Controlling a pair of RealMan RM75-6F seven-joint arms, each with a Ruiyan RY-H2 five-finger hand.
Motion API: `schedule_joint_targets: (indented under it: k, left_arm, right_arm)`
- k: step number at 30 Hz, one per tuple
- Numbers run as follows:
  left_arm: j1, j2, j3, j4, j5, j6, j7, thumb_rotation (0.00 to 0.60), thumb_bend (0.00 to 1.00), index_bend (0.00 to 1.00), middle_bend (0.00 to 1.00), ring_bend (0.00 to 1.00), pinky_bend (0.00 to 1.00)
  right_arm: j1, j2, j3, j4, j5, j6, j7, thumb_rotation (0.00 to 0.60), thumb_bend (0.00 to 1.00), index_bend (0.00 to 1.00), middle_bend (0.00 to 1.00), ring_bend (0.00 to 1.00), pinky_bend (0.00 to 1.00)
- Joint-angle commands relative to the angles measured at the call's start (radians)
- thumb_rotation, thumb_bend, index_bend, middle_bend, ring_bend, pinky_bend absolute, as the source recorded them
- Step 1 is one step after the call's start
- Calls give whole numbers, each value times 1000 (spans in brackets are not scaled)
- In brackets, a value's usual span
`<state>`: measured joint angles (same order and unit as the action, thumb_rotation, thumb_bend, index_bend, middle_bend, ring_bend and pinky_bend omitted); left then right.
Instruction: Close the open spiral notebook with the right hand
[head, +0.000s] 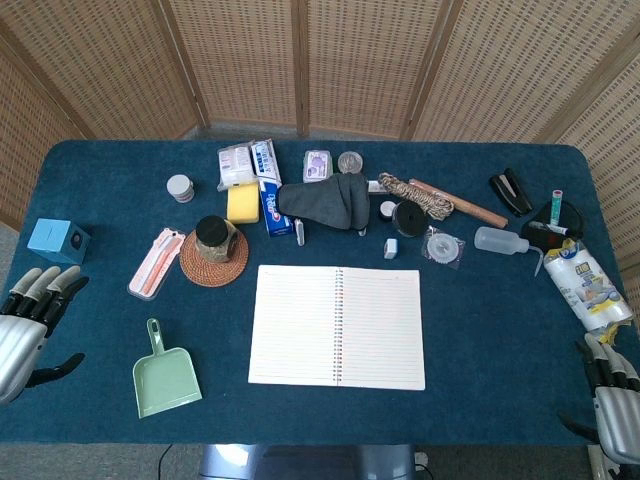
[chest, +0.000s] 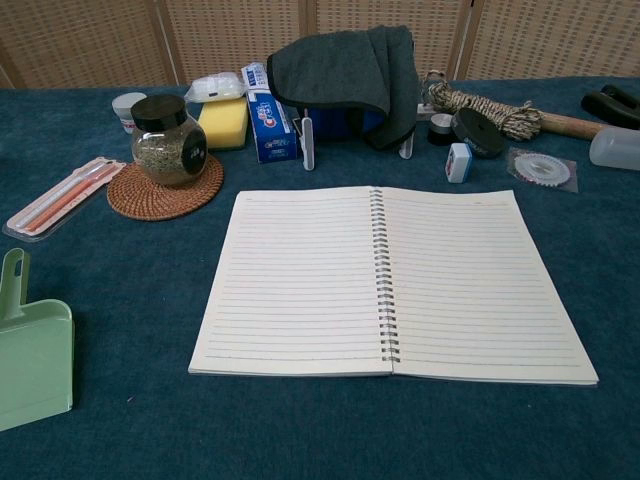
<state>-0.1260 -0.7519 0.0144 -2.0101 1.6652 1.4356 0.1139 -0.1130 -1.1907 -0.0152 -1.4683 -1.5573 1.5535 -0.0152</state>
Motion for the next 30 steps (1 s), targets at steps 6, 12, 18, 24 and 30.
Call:
schedule_joint_targets:
  k: [6,12,18,24,30]
  left_arm:
    - [2,2,1,1,-1,3,-3,600,151,0,0,0,11]
    - [2,-5,2,8,-1,-1,-5,600,152,0,0,0,11]
    - [5,-12,7,6,6,-1,-4,600,151,0,0,0,11]
    - [11,-13,11,4,7,4,6,600,152,0,0,0,11]
    - [11,-19,11,7,-13,-6,18,600,151,0,0,0,11]
  right_arm:
    - [17,1,-7,-21,-19,-14,-13,600,143,41,0,0,121]
    - [88,43,-17,-82,-79,-89,48,600,146,41,12,0,121]
    - [220,113,-29,-148,-149,-243,135,590,221,58,40,0,121]
    - [330,125,-28,-193,-185,-361,205,549,282,83,66,0,122]
    - [446,81,-1,-230,-185,-473,236,550,309,99,87,4,121]
